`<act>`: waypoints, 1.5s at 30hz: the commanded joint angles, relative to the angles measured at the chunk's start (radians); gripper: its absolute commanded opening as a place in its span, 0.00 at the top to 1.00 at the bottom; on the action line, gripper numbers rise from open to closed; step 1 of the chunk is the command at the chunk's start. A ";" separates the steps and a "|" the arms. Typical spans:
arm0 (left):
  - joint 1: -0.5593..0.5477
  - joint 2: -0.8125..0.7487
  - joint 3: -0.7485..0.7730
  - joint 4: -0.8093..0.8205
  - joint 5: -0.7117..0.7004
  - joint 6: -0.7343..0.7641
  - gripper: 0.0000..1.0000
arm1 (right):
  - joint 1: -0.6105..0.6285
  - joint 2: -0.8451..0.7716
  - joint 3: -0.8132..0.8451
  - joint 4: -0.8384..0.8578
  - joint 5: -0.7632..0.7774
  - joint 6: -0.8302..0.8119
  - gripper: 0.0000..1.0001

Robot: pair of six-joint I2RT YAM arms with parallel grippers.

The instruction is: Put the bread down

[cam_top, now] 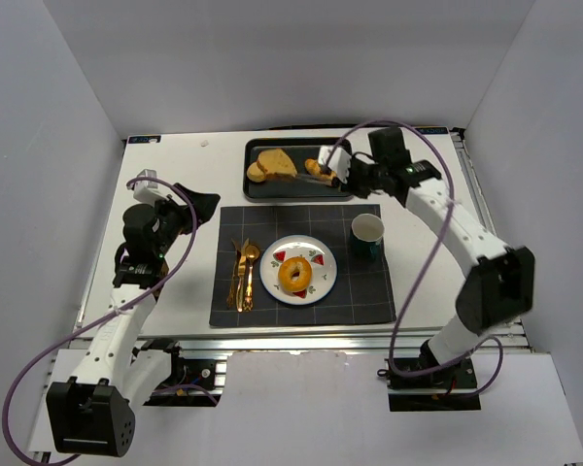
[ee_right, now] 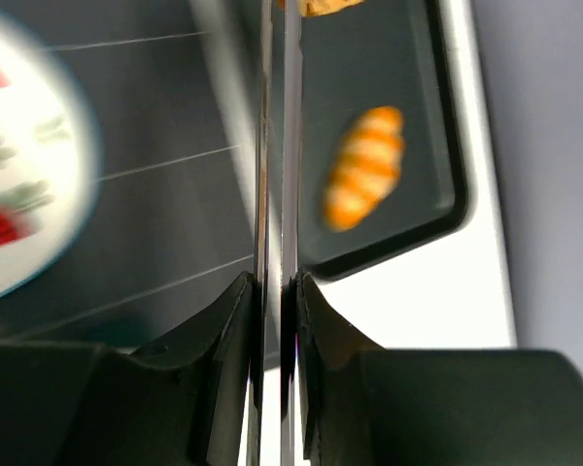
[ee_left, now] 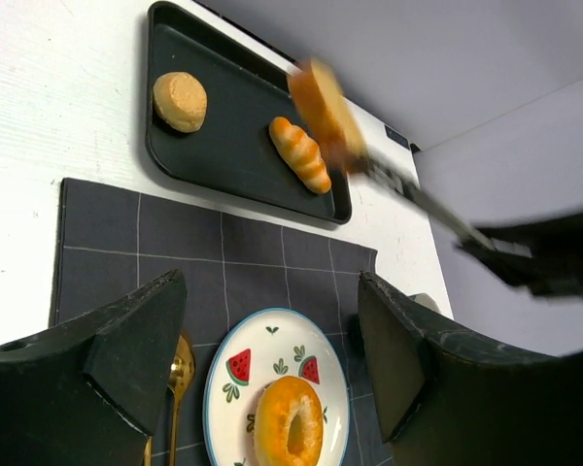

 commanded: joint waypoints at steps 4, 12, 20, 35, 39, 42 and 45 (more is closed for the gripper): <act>0.003 -0.039 -0.002 -0.010 -0.009 0.014 0.20 | 0.003 -0.356 -0.261 -0.186 -0.170 -0.116 0.98; 0.004 -0.032 -0.006 -0.009 0.014 0.021 0.20 | 0.009 -0.609 -0.531 -0.332 -0.186 -0.251 0.97; 0.004 -0.047 -0.020 -0.016 0.009 0.021 0.19 | 0.025 -0.668 -0.651 -0.311 -0.170 -0.297 0.96; 0.004 -0.072 -0.034 -0.027 -0.003 0.019 0.19 | 0.037 -0.698 -0.708 -0.337 -0.164 -0.329 0.57; 0.004 -0.059 -0.032 -0.018 0.001 0.017 0.19 | 0.037 -0.725 -0.697 -0.361 -0.178 -0.337 0.52; 0.004 -0.052 -0.026 -0.016 0.005 0.019 0.19 | 0.037 -0.738 -0.682 -0.386 -0.199 -0.337 0.51; 0.003 -0.047 -0.022 -0.015 0.006 0.022 0.19 | 0.037 -0.758 -0.662 -0.404 -0.215 -0.337 0.51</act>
